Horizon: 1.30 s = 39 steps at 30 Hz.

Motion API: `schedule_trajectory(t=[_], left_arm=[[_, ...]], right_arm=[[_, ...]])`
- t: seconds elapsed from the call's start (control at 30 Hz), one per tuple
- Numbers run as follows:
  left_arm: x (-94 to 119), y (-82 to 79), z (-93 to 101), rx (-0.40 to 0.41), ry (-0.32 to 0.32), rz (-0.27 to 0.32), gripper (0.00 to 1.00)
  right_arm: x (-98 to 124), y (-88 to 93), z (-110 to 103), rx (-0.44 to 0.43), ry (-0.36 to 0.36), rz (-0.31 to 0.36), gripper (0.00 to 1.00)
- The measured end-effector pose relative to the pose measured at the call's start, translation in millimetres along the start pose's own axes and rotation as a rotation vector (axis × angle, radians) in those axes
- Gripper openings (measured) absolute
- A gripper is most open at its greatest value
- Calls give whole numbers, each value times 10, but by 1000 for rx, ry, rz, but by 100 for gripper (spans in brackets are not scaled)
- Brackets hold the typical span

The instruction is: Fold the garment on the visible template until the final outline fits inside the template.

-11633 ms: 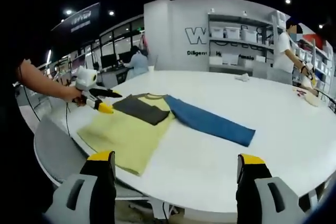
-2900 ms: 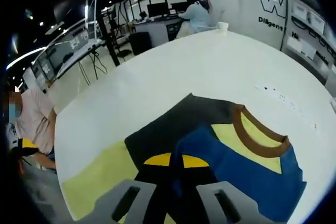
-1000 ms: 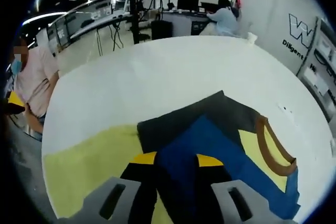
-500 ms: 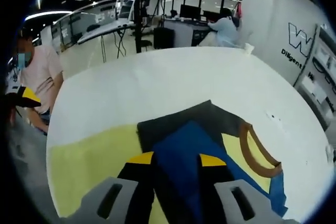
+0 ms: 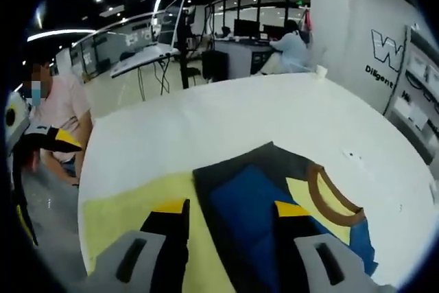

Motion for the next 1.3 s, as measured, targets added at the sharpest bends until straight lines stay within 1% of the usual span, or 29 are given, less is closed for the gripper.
schedule_trajectory(t=[0.13,0.2,0.33,0.5,0.6,0.87,0.93,1.0,1.17,1.3], left_arm=[[-1,2,5,1,3,-2,97],[0,5,8,-1,3,-4,97],[-4,9,10,-4,5,-7,97],[-5,7,6,-2,2,-6,97],[-3,4,0,2,-1,-2,97],[2,3,-1,9,-5,1,97],[2,3,-1,7,-7,0,97],[1,4,-2,8,-7,0,97],[1,5,1,7,-6,-1,97],[1,7,4,6,-4,-3,97]], right_arm=[[69,2,-34,-2,-10,21,56],[106,2,-38,-16,-15,39,58],[181,27,-44,-22,-16,54,61],[281,84,-42,-30,-10,76,62],[325,112,-49,-25,-10,71,63],[461,157,-71,-20,-10,91,68],[505,175,-88,-27,-6,114,68],[534,223,-112,-39,-10,131,68],[581,349,-168,-33,-13,121,68],[662,396,-212,-34,-15,132,69]])
Point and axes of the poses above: the point that each gripper's makers call its tool centre point, and the gripper's own axes: x roughly backward along the fingers, z roughly to its right, y roughly out of its underside, the point moved 9 cm from there along x, roughly backward along the fingers, and after that the axes turned 12 degrees about -y, right-handed, at the moved point
